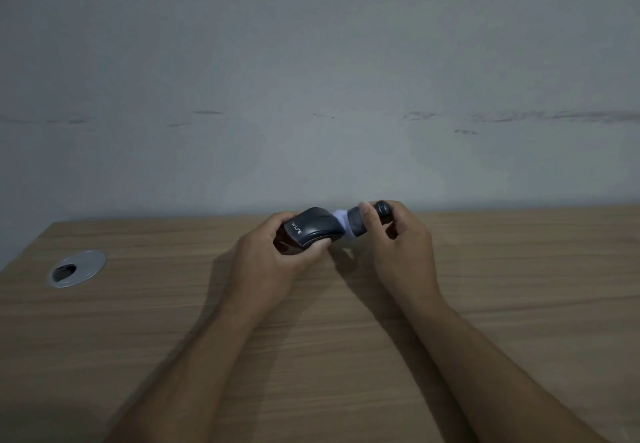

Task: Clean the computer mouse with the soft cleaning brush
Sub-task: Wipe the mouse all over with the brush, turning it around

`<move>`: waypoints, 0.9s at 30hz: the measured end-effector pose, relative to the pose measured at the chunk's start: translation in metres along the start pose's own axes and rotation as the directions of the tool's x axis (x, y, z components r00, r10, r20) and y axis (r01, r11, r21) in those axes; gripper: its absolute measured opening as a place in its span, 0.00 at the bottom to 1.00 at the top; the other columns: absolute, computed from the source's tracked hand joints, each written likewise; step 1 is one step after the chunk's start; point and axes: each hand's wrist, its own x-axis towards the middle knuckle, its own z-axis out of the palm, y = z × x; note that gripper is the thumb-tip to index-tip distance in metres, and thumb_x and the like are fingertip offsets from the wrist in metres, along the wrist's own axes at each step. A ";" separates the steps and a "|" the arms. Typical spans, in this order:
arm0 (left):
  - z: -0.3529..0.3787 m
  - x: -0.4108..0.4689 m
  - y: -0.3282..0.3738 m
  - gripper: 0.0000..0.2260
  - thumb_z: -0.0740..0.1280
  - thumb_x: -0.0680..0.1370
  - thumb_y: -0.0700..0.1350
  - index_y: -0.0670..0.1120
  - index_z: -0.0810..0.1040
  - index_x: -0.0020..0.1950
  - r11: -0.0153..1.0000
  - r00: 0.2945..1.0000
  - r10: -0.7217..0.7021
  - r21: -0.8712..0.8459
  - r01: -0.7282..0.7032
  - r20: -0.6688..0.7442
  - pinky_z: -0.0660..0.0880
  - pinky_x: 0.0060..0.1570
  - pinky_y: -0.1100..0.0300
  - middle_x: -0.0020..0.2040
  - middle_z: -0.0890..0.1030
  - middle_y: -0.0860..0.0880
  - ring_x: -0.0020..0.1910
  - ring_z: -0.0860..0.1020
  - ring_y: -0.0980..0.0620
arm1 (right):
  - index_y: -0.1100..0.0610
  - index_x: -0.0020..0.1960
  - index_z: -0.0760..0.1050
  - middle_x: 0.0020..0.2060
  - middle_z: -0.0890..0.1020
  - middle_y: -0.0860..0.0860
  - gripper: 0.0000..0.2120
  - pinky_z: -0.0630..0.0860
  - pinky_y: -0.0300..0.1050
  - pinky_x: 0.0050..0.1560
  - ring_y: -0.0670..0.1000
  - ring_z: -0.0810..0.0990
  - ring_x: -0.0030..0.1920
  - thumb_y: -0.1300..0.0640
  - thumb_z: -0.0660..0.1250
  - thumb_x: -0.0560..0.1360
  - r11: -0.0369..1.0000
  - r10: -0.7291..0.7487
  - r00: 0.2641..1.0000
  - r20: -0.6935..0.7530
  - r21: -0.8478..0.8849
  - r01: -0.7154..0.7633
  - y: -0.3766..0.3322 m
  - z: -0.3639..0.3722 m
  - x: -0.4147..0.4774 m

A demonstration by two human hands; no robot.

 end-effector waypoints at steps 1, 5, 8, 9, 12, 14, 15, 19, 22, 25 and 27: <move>0.001 0.000 0.001 0.16 0.84 0.72 0.53 0.55 0.87 0.58 1.000 1.000 -0.014 0.024 0.014 -0.006 0.76 0.43 0.74 0.46 0.90 0.58 0.44 0.85 0.66 | 0.51 0.49 0.83 0.38 0.86 0.47 0.11 0.75 0.40 0.42 0.44 0.82 0.38 0.47 0.70 0.86 1.000 0.000 1.000 -0.012 0.020 0.000 -0.001 -0.001 0.000; 0.000 0.000 0.000 0.15 0.83 0.71 0.53 0.55 0.87 0.55 0.992 0.998 -0.066 0.107 0.067 -0.020 0.76 0.40 0.75 0.45 0.89 0.58 0.44 0.84 0.68 | 0.53 0.49 0.82 0.36 0.83 0.49 0.10 0.76 0.45 0.39 0.50 0.80 0.36 0.50 0.70 0.87 0.981 -0.133 0.991 0.015 0.143 0.130 -0.019 0.002 -0.013; 0.000 0.002 -0.002 0.17 0.81 0.70 0.52 0.54 0.88 0.58 0.994 0.998 -0.059 0.093 0.059 -0.010 0.84 0.46 0.61 0.46 0.90 0.57 0.45 0.86 0.63 | 0.52 0.52 0.84 0.40 0.87 0.48 0.07 0.80 0.47 0.43 0.49 0.85 0.41 0.50 0.71 0.86 0.977 -0.167 0.980 0.104 0.154 0.150 -0.022 0.010 -0.021; -0.001 0.002 -0.003 0.18 0.81 0.70 0.51 0.54 0.88 0.59 0.996 0.998 -0.060 0.070 0.061 -0.016 0.84 0.47 0.59 0.46 0.90 0.57 0.45 0.87 0.62 | 0.52 0.53 0.84 0.41 0.87 0.48 0.07 0.81 0.48 0.44 0.49 0.85 0.41 0.50 0.71 0.86 0.980 -0.155 0.982 0.109 0.146 0.138 -0.021 0.011 -0.020; -0.002 0.003 -0.006 0.15 0.82 0.72 0.50 0.54 0.89 0.58 0.995 0.996 -0.079 -0.056 0.077 -0.033 0.84 0.50 0.57 0.48 0.91 0.57 0.48 0.88 0.60 | 0.51 0.52 0.84 0.41 0.87 0.48 0.07 0.80 0.46 0.44 0.48 0.85 0.41 0.50 0.71 0.86 0.990 -0.108 0.991 0.074 0.101 0.100 -0.013 0.008 -0.013; -0.002 0.003 -0.005 0.13 0.83 0.74 0.50 0.55 0.89 0.57 0.990 0.996 -0.088 -0.117 0.084 -0.029 0.84 0.52 0.58 0.49 0.91 0.59 0.50 0.89 0.61 | 0.49 0.53 0.85 0.41 0.88 0.47 0.06 0.78 0.44 0.42 0.47 0.84 0.40 0.49 0.71 0.86 0.997 -0.062 0.997 0.054 0.049 0.059 -0.006 0.005 -0.008; -0.002 0.003 -0.004 0.12 0.82 0.74 0.50 0.55 0.89 0.57 0.988 0.996 -0.090 -0.129 0.086 -0.029 0.83 0.52 0.59 0.49 0.91 0.59 0.50 0.89 0.61 | 0.49 0.53 0.86 0.41 0.87 0.46 0.07 0.77 0.42 0.41 0.46 0.83 0.40 0.49 0.72 0.86 0.999 -0.036 0.999 0.038 0.034 0.035 -0.003 0.003 -0.006; 0.002 0.005 -0.004 0.12 0.83 0.73 0.49 0.54 0.90 0.56 0.991 0.994 -0.106 -0.085 0.103 -0.037 0.83 0.49 0.60 0.47 0.91 0.58 0.48 0.89 0.61 | 0.52 0.50 0.83 0.35 0.82 0.45 0.10 0.72 0.37 0.38 0.43 0.78 0.34 0.49 0.70 0.87 0.988 -0.091 0.996 -0.014 0.120 0.092 -0.013 -0.001 -0.008; 0.002 0.006 -0.008 0.15 0.82 0.71 0.46 0.52 0.90 0.58 0.993 0.993 -0.114 -0.017 0.113 -0.023 0.85 0.48 0.55 0.46 0.91 0.55 0.47 0.89 0.57 | 0.54 0.53 0.83 0.37 0.83 0.45 0.08 0.73 0.37 0.37 0.44 0.78 0.34 0.51 0.70 0.87 0.971 -0.213 0.969 0.127 0.137 0.196 -0.023 0.003 -0.016; 0.000 0.006 -0.010 0.19 0.82 0.68 0.51 0.52 0.89 0.58 0.994 0.996 -0.092 -0.066 0.091 -0.013 0.86 0.51 0.52 0.47 0.91 0.56 0.48 0.89 0.57 | 0.53 0.52 0.84 0.39 0.84 0.46 0.07 0.74 0.36 0.38 0.42 0.78 0.36 0.51 0.72 0.86 0.983 -0.181 0.971 0.154 0.066 0.173 -0.016 0.005 -0.012; -0.001 0.006 -0.009 0.17 0.84 0.70 0.53 0.54 0.90 0.58 0.988 0.996 -0.089 -0.125 0.089 0.004 0.86 0.54 0.52 0.48 0.92 0.57 0.50 0.90 0.57 | 0.50 0.52 0.85 0.39 0.86 0.46 0.06 0.74 0.37 0.39 0.43 0.79 0.37 0.49 0.72 0.85 0.994 -0.104 0.988 0.114 0.028 0.102 -0.008 0.001 -0.005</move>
